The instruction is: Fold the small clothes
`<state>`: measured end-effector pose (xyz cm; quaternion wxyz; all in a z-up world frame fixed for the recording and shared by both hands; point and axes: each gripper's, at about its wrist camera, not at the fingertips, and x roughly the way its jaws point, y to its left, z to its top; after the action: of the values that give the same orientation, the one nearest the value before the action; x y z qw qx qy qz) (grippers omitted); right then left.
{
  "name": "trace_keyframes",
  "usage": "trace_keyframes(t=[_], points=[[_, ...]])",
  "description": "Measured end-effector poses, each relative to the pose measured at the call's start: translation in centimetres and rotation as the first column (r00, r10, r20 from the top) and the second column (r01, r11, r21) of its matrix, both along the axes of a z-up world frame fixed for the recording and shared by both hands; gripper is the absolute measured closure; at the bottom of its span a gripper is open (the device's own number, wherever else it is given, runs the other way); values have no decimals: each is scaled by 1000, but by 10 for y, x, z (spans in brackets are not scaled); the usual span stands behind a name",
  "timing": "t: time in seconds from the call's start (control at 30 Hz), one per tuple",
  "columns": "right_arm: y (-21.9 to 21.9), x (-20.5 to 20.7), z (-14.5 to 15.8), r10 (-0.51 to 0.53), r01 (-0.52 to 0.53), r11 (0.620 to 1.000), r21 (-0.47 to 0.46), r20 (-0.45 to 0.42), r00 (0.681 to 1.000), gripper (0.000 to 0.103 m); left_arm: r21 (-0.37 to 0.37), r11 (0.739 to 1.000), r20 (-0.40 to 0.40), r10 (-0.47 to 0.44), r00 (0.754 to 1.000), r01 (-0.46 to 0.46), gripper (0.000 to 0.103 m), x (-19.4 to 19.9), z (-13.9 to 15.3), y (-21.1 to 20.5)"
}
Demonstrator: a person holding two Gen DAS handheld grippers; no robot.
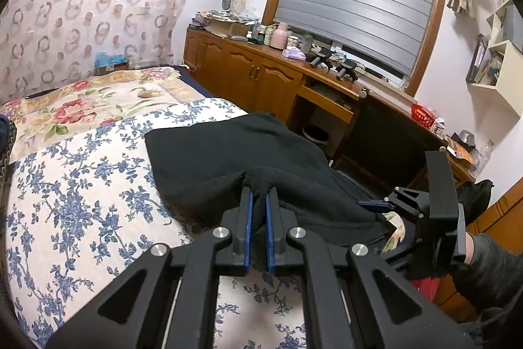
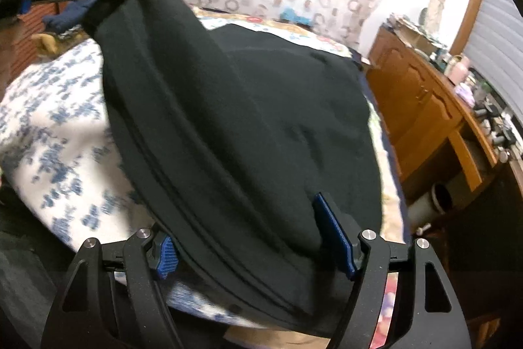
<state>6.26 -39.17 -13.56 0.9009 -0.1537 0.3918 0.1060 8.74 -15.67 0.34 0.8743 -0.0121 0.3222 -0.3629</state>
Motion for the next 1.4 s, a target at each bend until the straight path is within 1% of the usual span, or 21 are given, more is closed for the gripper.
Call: trace_keyframes(t=[0.07,0.1,0.2,0.23,0.27,0.3,0.33,0.37,0.47,0.53,0.63,0.77,0.87,1.0,1.13,1.23,1.4], points=[[-8,-1,2,-13,13,1000,13,1,1000,45,0,1000,-3,4,1000,-4,98,0,-1,1],[-11,0,3,-16,15,1000,23,2,1000,46,3,1000,-3,7,1000,-7,98,1,-1,1],[-17,1,8,-13,13,999,30,13,1000,55,6,1000,1,12,1000,-12,98,1,-2,1],[-19,0,9,-7,7,999,31,16,1000,62,6,1000,0,11,1000,-11,98,1,-2,1],[-20,-2,10,2,-2,999,34,15,1000,71,7,1000,0,12,1000,-12,98,1,-2,1],[-18,-2,10,13,-13,999,35,14,1000,76,9,1000,1,13,1000,-13,98,1,-3,1],[-17,-2,12,27,-28,999,38,13,1000,84,13,1000,5,18,1000,-18,98,1,-3,2],[-16,-2,13,33,-33,999,42,13,999,86,14,1000,5,21,1000,-21,98,1,-3,2],[-17,1,21,33,-35,998,56,37,999,89,-14,1000,-18,27,999,-27,98,8,-4,9],[-19,6,29,35,-39,997,66,59,998,91,-12,999,-21,37,999,-37,98,14,-5,12],[-19,19,47,43,-49,998,47,115,992,92,-5,999,-19,45,999,-45,98,25,-4,13],[-18,52,72,53,-60,998,34,178,983,93,0,998,-17,61,998,-61,98,46,-1,15],[-15,77,79,69,-75,997,24,199,978,93,13,997,-22,79,997,-79,98,63,-1,17],[-13,107,77,95,-101,995,26,190,977,93,26,995,-45,99,994,-98,98,84,-8,18],[-16,136,70,115,-122,992,38,156,981,93,50,993,-74,107,992,-103,97,105,-18,12],[-24,153,65,114,-124,989,75,126,985,92,58,992,-97,114,989,-109,96,120,-24,9],[-34,178,53,100,-110,983,144,77,992,92,50,993,-133,116,984,-110,95,138,-32,6]])
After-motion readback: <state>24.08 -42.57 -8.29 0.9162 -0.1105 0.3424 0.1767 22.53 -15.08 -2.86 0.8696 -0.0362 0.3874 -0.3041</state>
